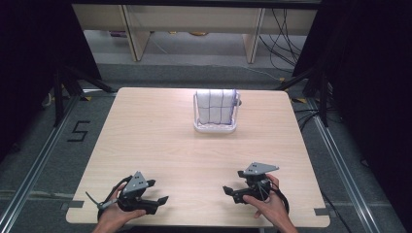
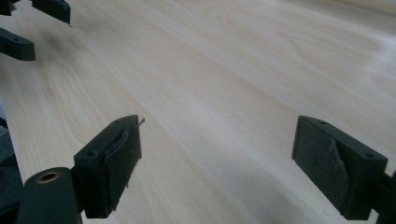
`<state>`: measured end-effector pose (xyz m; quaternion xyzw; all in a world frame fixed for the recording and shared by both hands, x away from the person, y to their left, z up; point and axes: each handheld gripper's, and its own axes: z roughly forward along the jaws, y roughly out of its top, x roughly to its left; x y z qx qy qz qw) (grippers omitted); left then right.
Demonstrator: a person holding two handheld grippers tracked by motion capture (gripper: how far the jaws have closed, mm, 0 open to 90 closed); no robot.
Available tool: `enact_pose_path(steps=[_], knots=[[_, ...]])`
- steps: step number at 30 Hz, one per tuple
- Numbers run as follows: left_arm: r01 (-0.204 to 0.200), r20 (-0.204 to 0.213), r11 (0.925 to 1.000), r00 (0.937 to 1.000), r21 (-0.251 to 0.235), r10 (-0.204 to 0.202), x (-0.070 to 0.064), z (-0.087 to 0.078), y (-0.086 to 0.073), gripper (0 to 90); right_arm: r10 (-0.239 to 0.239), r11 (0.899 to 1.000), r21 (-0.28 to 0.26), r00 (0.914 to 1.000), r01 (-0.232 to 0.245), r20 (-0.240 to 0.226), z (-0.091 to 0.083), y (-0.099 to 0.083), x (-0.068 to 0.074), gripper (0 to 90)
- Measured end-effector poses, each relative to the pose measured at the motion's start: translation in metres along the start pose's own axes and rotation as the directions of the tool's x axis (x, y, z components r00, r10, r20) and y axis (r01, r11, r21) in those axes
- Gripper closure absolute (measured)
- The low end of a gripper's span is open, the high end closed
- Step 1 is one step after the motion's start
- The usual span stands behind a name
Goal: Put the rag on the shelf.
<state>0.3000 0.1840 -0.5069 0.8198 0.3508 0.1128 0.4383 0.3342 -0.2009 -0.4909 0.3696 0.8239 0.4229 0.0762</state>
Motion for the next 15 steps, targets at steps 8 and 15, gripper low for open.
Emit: enact_pose_path(steps=[8, 15], knots=[[-0.058, 0.005, 0.9963, 0.9983, 0.062, 0.058, -0.008, -0.003, -0.008, 22.5, -0.02, 0.998, 0.061, 0.9996, 0.018, 0.021, -0.006, -0.014, 0.01, 16.6], [-0.063, 0.003, 0.9957, 0.998, 0.068, 0.063, -0.008, -0.002, -0.008, 22.5, -0.018, 0.997, 0.079, 0.9989, 0.015, 0.043, -0.007, -0.014, 0.013, 16.6]])
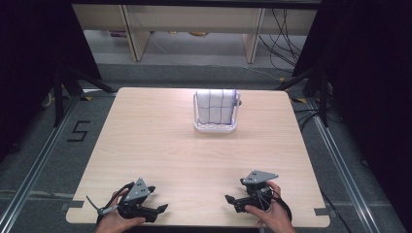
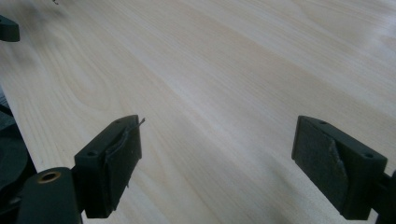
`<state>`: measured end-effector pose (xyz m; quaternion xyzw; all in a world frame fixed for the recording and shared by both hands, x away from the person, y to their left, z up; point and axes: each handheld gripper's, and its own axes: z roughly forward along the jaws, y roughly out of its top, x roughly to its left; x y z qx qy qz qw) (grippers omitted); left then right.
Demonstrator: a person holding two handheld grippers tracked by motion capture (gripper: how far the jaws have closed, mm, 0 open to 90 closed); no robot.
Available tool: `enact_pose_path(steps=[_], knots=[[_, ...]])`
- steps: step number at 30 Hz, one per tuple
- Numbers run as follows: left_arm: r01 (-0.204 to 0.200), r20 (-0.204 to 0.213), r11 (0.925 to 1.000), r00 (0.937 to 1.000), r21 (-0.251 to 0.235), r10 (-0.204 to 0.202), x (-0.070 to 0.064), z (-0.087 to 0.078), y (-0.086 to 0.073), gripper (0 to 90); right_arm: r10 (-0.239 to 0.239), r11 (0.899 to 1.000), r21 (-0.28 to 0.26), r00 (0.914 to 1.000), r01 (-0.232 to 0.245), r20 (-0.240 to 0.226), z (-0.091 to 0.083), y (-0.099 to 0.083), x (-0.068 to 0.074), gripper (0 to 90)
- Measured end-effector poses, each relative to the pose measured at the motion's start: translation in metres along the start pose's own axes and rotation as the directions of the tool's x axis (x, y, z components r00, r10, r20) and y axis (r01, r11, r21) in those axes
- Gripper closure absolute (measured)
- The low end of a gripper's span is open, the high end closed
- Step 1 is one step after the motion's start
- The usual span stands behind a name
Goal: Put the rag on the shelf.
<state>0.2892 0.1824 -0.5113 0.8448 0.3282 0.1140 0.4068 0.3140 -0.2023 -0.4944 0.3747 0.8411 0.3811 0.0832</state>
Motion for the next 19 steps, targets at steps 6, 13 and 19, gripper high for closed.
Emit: enact_pose_path(steps=[6, 13, 19], knots=[[-0.007, -0.011, 1.0, 0.9999, 0.007, 0.007, 0.0009, -0.0009, 0.0004, 22.4, -0.025, 1.0, -0.004, 0.9997, 0.025, -0.009, 0.0016, 0.0006, -0.0023, 16.7], [-0.003, -0.014, 1.0, 0.9999, 0.006, 0.003, 0.0028, -0.001, 0.0003, 22.3, -0.026, 1.0, -0.003, 0.9997, 0.026, 0.002, 0.0021, 0.0005, -0.0011, 16.7], [-0.003, -0.006, 1.0, 1.0, 0.004, 0.003, 0.0035, 0.0003, -0.0002, 22.1, -0.019, 1.0, 0.005, 0.9998, 0.019, -0.011, 0.0025, 0.0006, -0.0029, 16.8]])
